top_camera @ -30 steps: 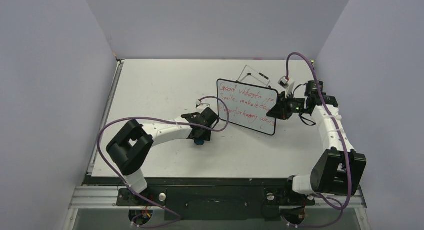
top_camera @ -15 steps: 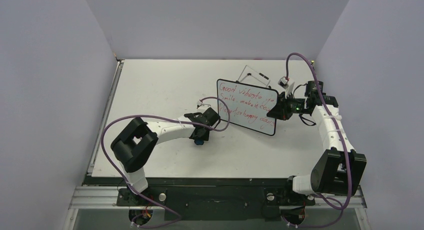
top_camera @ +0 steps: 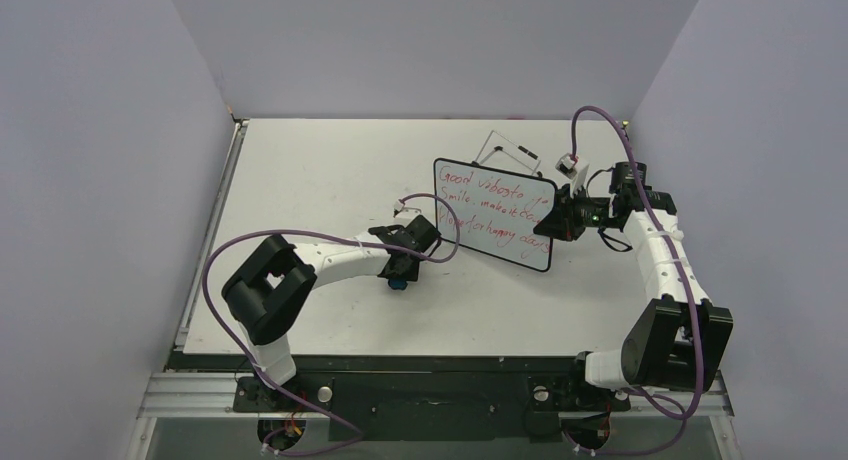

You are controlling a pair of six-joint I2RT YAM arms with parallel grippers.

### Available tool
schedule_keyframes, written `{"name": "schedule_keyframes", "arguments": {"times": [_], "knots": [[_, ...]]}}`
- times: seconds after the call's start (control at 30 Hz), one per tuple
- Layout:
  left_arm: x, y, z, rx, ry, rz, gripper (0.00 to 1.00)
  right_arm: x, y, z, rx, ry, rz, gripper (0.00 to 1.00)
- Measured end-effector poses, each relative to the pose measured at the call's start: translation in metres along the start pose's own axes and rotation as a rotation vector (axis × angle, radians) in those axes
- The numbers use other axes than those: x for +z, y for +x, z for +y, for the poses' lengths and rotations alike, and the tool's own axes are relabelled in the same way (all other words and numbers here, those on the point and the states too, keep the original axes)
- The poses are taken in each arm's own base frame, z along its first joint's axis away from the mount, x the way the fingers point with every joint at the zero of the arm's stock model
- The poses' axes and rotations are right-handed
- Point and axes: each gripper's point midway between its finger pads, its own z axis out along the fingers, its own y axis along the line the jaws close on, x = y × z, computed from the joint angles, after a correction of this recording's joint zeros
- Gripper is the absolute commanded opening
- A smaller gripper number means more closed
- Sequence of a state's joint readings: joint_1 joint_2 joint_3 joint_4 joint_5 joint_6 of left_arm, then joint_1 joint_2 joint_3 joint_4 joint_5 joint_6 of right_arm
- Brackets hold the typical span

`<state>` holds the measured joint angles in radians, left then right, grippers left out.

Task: Erase the whiteboard
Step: Pick up the whiteboard eraser from the center of the board.

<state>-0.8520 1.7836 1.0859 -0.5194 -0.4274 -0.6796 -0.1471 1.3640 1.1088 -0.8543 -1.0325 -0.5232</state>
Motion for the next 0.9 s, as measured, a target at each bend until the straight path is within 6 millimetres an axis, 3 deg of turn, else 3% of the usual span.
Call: {"name": "schedule_keyframes", "arguments": {"times": [0.57, 0.7, 0.73, 0.8, 0.9], "knots": [[0.0009, -0.0025, -0.0002, -0.016, 0.003, -0.005, 0.35, -0.0004, 0.0027, 0.0007, -0.003, -0.001, 0.01, 0.0], [0.0015, -0.0033, -0.0003, -0.024, 0.007, -0.003, 0.24, -0.0005, 0.003, 0.0009, -0.002, -0.002, 0.011, 0.0], [0.0016, -0.0036, -0.0005, -0.027, 0.008, -0.003, 0.12, -0.0005, 0.0031, 0.001, -0.002, -0.002, 0.011, 0.0], [0.002, -0.0043, -0.0006, -0.032, 0.009, -0.005, 0.0, -0.0005, 0.0034, 0.0011, -0.002, -0.002, 0.012, 0.0], [0.0018, -0.0066, -0.0015, -0.037, 0.015, -0.015, 0.0, -0.0006, 0.0039, 0.0013, -0.001, -0.003, 0.014, 0.0]]}}
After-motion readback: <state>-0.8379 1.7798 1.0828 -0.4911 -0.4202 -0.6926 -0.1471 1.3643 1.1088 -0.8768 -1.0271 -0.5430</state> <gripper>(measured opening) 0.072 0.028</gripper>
